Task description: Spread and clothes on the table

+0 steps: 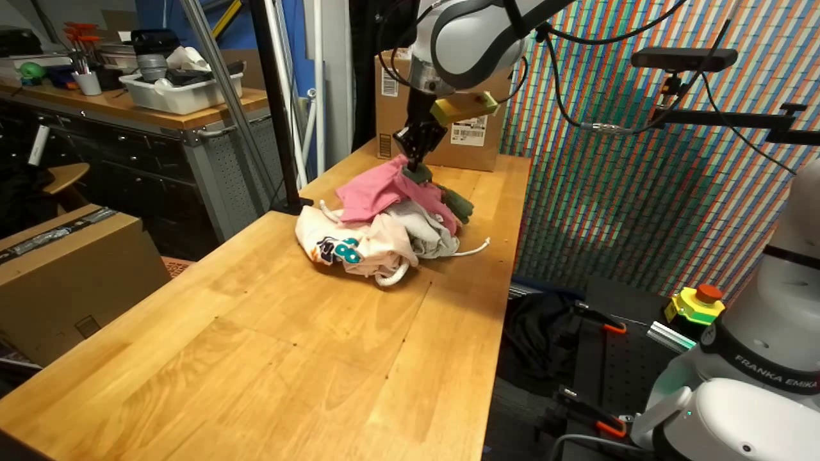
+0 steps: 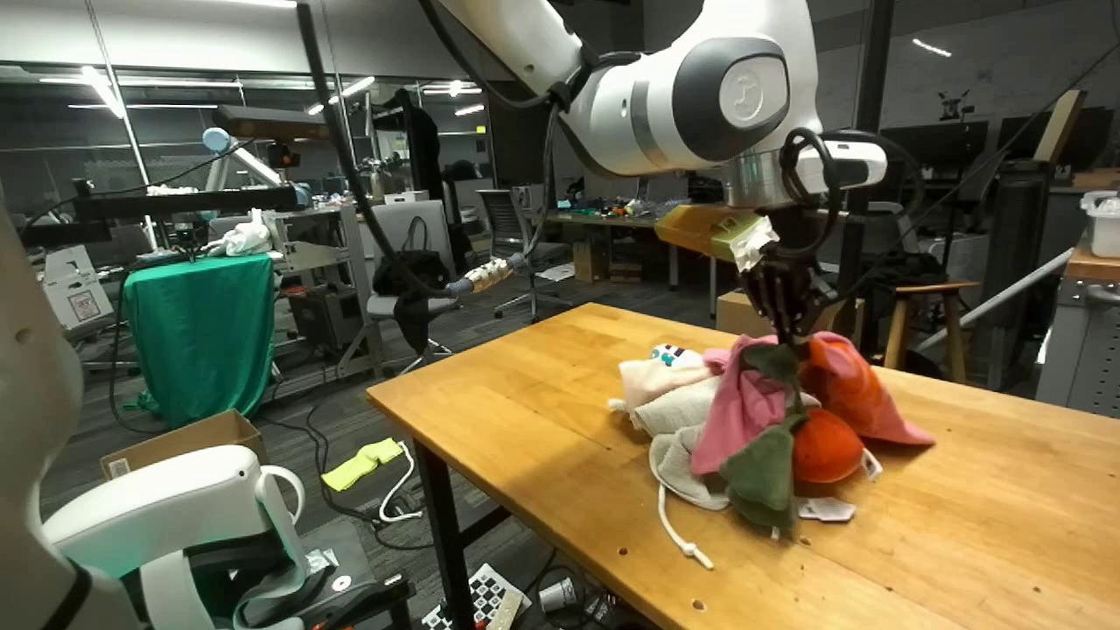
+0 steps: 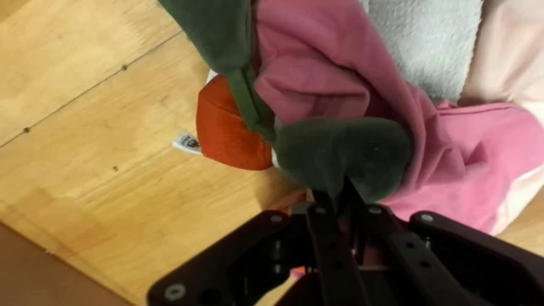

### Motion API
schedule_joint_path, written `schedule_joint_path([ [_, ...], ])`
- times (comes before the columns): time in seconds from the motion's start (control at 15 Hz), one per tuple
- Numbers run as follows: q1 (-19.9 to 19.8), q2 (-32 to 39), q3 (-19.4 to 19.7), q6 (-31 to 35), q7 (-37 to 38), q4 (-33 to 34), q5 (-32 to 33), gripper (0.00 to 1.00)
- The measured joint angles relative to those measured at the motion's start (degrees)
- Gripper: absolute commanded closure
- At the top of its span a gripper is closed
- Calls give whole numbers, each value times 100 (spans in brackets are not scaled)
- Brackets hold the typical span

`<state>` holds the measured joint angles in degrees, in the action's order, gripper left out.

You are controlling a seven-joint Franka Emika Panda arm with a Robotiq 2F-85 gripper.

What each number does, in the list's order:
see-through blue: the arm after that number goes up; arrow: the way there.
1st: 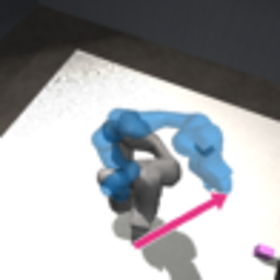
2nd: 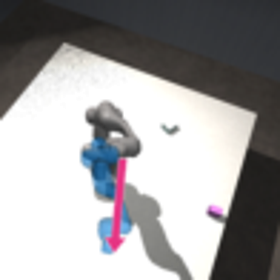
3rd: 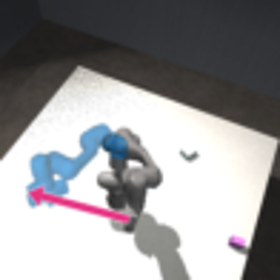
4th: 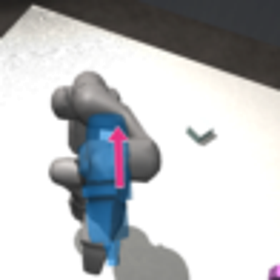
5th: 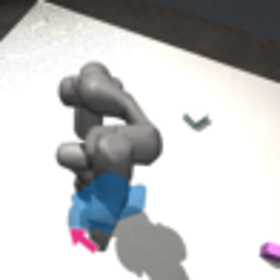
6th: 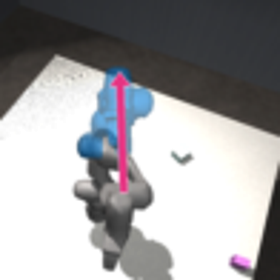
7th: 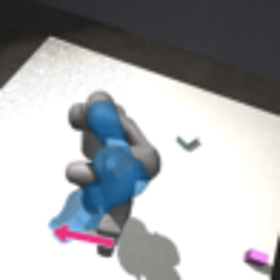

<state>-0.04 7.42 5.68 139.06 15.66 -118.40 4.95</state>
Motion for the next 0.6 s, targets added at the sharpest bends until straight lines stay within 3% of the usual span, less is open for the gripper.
schedule_joint_path([
  [0.27,-167,-329,300,684,795,-185,1191,92],
  [0.6,-433,-337,676,1302,2556,-194,3160,91],
])
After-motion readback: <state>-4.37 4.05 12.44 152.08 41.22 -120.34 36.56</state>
